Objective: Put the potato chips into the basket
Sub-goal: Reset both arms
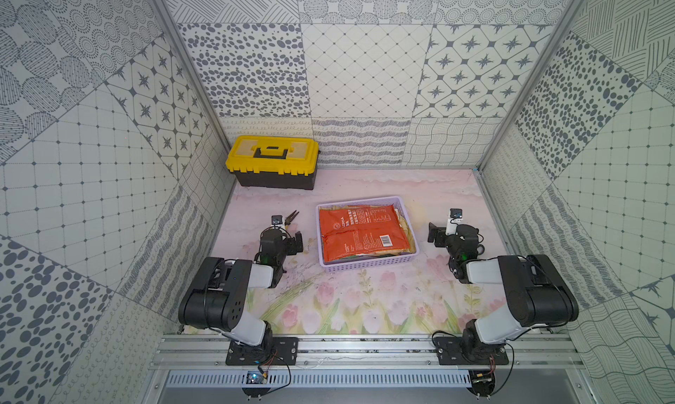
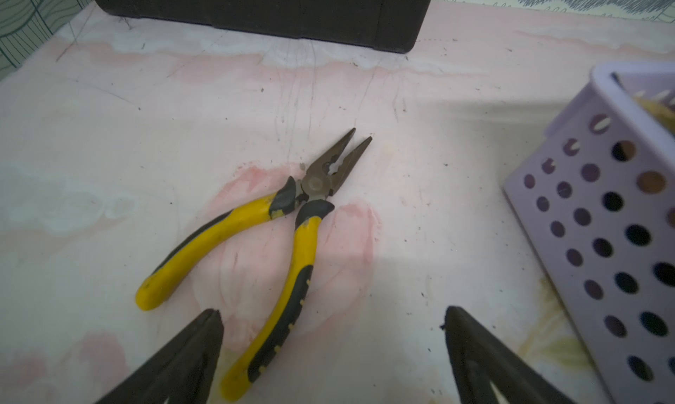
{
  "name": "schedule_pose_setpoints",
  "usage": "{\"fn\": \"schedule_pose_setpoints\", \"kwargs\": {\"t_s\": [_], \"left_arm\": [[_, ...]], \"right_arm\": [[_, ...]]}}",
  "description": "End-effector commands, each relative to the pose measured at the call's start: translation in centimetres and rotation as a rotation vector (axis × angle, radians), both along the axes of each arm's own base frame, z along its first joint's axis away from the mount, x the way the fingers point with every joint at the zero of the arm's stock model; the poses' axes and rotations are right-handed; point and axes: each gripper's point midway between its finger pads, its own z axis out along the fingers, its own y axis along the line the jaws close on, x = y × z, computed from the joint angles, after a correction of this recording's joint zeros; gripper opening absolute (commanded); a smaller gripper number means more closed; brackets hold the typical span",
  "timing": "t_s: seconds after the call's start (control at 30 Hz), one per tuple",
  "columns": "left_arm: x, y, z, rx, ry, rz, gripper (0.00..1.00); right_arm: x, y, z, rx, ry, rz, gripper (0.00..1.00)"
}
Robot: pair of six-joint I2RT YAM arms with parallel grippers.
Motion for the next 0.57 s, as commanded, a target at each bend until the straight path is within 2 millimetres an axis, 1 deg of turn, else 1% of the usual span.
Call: {"fn": "schedule_pose_setpoints", "kwargs": {"t_s": [0.0,0.17,0.3,0.53], "left_arm": [[1.36,0.98,2.36,0.004,-0.098,0.052,0.99],[1.38,0.97,2.4,0.004,-0.101,0.051,0.99],[1.46,0.54,2.36,0.005,-0.098,0.03,1.0],[1.4,0.56,2.33,0.006,-0.097,0.031,1.0]], "right_arm": [[0.59,-1.35,2.3,0.007,-0.094,-0.082,0.97],[0.59,-1.32,2.33,0.007,-0.094,-0.082,0.97],[0.6,-1.3,2.25,0.003,-0.089,-0.082,0.97],[0.6,-1.2,2.2,0.002,-0.088,-0.079,0.97]]}}
